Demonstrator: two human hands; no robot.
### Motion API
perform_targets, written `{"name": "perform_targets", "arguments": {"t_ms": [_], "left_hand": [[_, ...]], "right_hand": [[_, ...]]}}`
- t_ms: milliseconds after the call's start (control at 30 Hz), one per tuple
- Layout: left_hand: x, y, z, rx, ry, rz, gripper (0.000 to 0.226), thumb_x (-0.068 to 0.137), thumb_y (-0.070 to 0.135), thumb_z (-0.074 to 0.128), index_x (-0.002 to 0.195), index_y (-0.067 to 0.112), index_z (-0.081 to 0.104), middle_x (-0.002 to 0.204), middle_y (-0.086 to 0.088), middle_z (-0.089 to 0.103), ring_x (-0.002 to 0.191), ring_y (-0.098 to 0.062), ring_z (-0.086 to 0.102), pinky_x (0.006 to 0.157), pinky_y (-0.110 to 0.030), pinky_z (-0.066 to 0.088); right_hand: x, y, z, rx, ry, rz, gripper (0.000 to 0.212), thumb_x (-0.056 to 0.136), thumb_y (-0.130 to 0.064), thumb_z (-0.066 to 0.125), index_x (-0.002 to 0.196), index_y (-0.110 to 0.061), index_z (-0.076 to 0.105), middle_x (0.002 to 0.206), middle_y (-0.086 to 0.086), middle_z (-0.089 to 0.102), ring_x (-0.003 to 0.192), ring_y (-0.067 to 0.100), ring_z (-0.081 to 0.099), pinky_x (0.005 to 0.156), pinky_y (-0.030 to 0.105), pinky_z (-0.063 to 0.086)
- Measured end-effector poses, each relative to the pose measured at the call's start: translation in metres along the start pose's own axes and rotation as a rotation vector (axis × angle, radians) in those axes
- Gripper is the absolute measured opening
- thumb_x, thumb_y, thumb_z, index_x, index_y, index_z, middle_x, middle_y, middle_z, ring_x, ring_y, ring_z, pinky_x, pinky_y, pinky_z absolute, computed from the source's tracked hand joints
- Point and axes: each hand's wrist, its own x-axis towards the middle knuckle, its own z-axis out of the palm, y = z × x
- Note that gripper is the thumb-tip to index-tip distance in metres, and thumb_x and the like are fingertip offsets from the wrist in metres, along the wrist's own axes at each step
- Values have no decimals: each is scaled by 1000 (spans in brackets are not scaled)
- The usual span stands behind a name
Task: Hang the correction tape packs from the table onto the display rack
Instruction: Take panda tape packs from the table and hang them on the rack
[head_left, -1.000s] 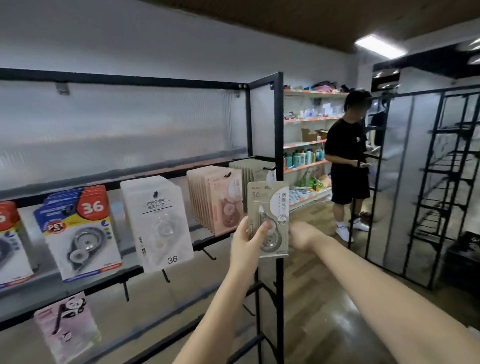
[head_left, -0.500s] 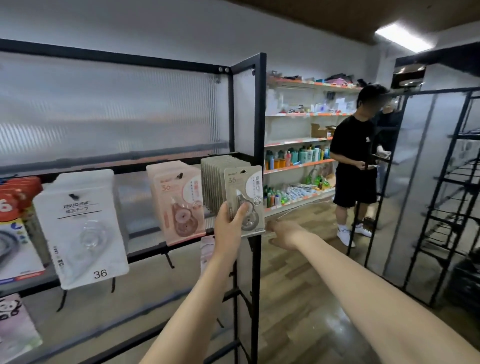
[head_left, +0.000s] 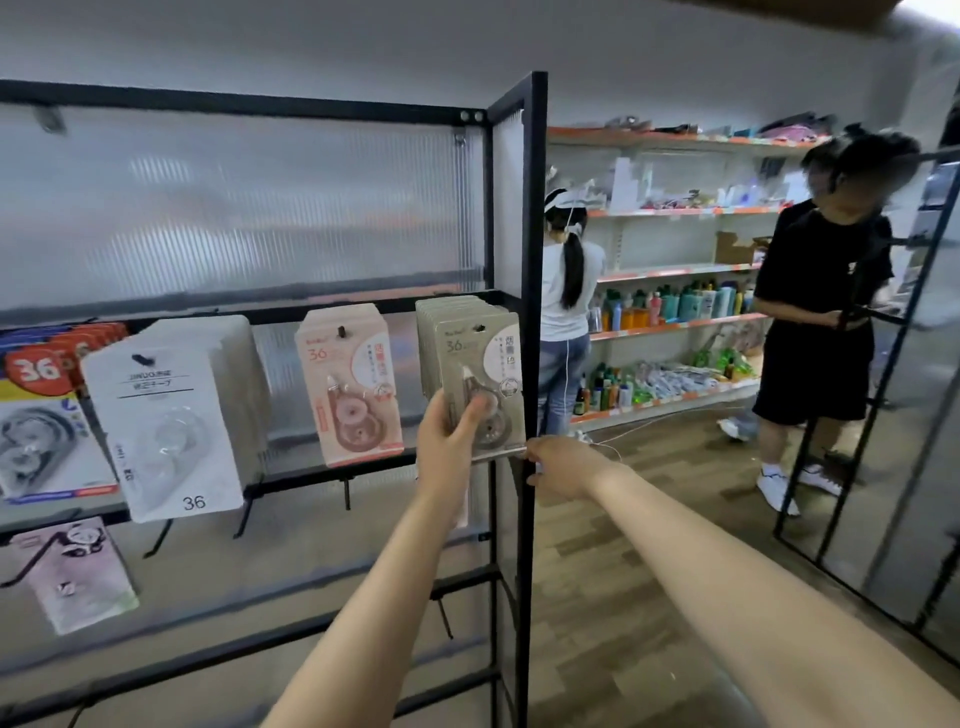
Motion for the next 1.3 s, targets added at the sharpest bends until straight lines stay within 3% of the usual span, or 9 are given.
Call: {"name": "perform_targets", "arguments": {"t_ms": [100, 300, 433, 600, 733, 867, 1033, 1133, 1300], "left_hand": [[9, 6, 3, 34, 40, -11, 11, 89, 29, 64, 99, 25, 61, 90, 10, 69, 83, -8, 64, 77, -23, 52], [7, -9, 0, 119, 24, -11, 21, 90, 32, 63, 108, 22, 62, 100, 4, 69, 91, -11, 65, 81, -24, 53], [15, -12, -2, 176, 20, -24, 12, 92, 31, 61, 103, 27, 59, 96, 8, 68, 89, -6, 65, 75, -16, 52], [25, -19, -6, 249, -38, -74, 24, 90, 37, 61, 110, 24, 60, 100, 10, 68, 93, -1, 63, 80, -17, 48], [27, -22, -10, 328, -22, -112, 29, 90, 40, 61, 111, 20, 61, 99, 9, 68, 91, -4, 63, 74, -15, 45], [11, -27, -30, 637, -59, -159, 18, 93, 33, 60, 95, 15, 60, 81, 8, 59, 79, -10, 56, 64, -16, 39], [-22, -26, -89, 1197, -191, -218, 29, 94, 36, 56, 115, 16, 60, 111, 1, 64, 102, -18, 60, 86, -29, 48], [-39, -5, -140, 1485, -220, -182, 36, 97, 35, 51, 127, 18, 53, 126, -2, 59, 113, -20, 56, 91, -33, 47], [-79, 52, -251, 1827, -249, -394, 43, 98, 33, 48, 136, 13, 46, 137, -10, 48, 125, -28, 46, 94, -37, 43]], "right_hand": [[2, -2, -2, -23, -27, -16, 41, 95, -18, 51, 134, -7, 46, 132, 13, 52, 118, 28, 53, 98, 38, 46], [2, -5, 0, -38, -48, -33, 44, 96, -19, 50, 139, -11, 43, 138, 12, 49, 122, 28, 50, 98, 36, 46], [-1, -3, 1, -6, -63, -41, 45, 97, -20, 50, 140, -11, 41, 139, 12, 47, 124, 28, 49, 97, 34, 44], [-5, -1, 11, 25, -88, -25, 43, 96, -20, 50, 137, -10, 43, 138, 12, 49, 124, 28, 49, 98, 35, 43], [-6, -6, 22, 23, -129, -30, 43, 96, -22, 51, 137, -10, 43, 139, 11, 48, 124, 28, 49, 100, 38, 44], [0, -24, 35, 26, -161, -54, 40, 95, -17, 48, 134, -11, 47, 138, 10, 49, 121, 27, 51, 99, 37, 45], [4, -81, 45, 114, -101, -163, 40, 98, -21, 46, 138, -18, 44, 140, 8, 47, 124, 25, 49, 98, 29, 40], [7, -138, 44, 87, -50, -260, 43, 96, -21, 48, 139, -19, 43, 142, 7, 45, 125, 27, 47, 103, 40, 40], [0, -269, 49, 13, -61, -469, 38, 97, -13, 42, 135, -8, 44, 136, 14, 47, 122, 31, 48, 98, 36, 43]]}}
